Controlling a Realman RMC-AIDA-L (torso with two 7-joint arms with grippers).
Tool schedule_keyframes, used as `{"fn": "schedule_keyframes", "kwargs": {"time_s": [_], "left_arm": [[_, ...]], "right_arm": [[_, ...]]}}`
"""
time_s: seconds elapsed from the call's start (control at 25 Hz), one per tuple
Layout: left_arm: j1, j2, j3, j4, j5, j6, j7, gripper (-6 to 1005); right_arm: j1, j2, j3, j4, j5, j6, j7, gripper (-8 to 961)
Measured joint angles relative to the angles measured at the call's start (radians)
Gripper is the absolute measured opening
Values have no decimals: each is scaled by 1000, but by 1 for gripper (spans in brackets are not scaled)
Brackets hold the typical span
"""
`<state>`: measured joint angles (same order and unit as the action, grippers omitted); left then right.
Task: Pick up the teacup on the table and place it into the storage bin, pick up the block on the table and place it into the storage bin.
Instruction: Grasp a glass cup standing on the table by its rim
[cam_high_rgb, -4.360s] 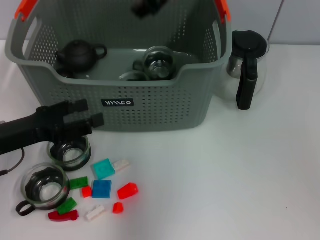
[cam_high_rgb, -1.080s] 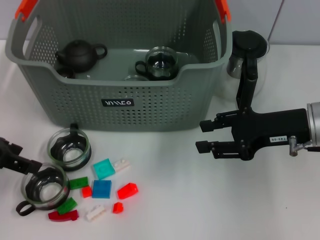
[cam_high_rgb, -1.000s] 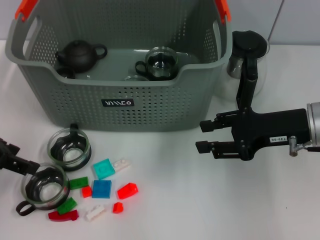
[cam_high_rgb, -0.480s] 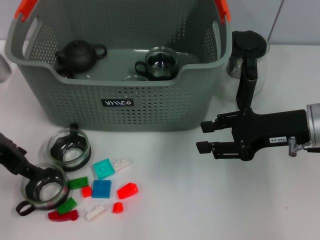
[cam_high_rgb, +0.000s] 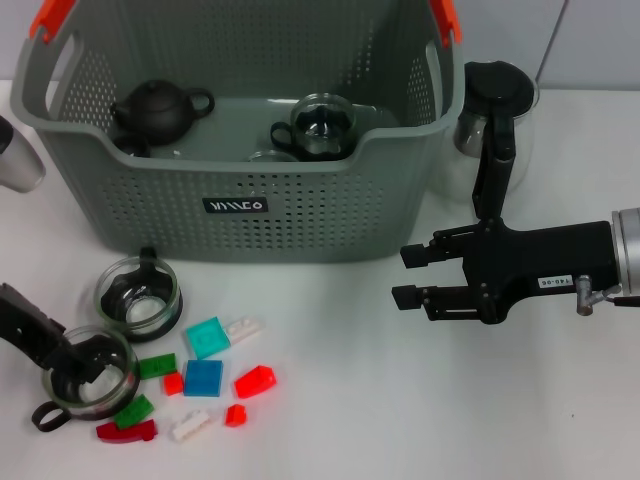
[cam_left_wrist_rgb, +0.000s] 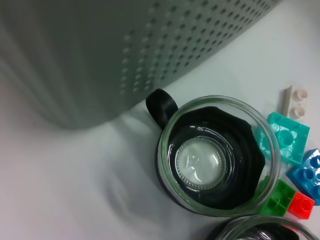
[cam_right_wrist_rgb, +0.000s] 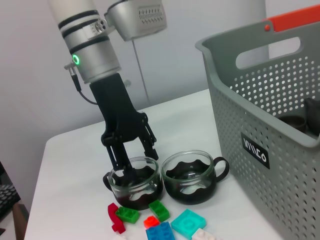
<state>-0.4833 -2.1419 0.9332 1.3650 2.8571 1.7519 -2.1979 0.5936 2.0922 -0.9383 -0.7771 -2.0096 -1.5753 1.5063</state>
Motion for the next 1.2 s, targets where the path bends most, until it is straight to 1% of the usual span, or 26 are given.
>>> {"fn": "schedule_keyframes", "kwargs": {"time_s": [0.24, 0.48, 0.72, 0.88, 0.92, 1.0, 1.12, 1.2], "left_arm": [[-1, 5, 23, -35, 1, -30, -20, 781], [-1, 7, 43, -40, 2, -41, -40, 772], [-5, 15, 61, -42, 2, -48, -73, 762], [-9, 20, 64, -49, 2, -49, -88, 596], [-12, 28, 75, -63, 2, -50, -99, 554], [-13, 33, 89, -65, 2, -54, -110, 462], [-14, 36, 95, -55, 2, -53, -117, 325], [-21, 39, 97, -59, 2, -49, -123, 255]], "right_arm": [[0, -1, 0, 9, 0, 0, 0, 566], [0, -2, 2, 11, 0, 0, 0, 566], [0, -2, 0, 12, 0, 0, 0, 566], [-1, -2, 0, 13, 0, 1, -1, 565], [-1, -2, 0, 14, 0, 1, -1, 565], [-2, -3, 0, 15, 0, 2, -2, 565], [-3, -4, 2, 20, 0, 2, -3, 565], [-4, -5, 3, 22, 0, 1, -4, 565]]}}
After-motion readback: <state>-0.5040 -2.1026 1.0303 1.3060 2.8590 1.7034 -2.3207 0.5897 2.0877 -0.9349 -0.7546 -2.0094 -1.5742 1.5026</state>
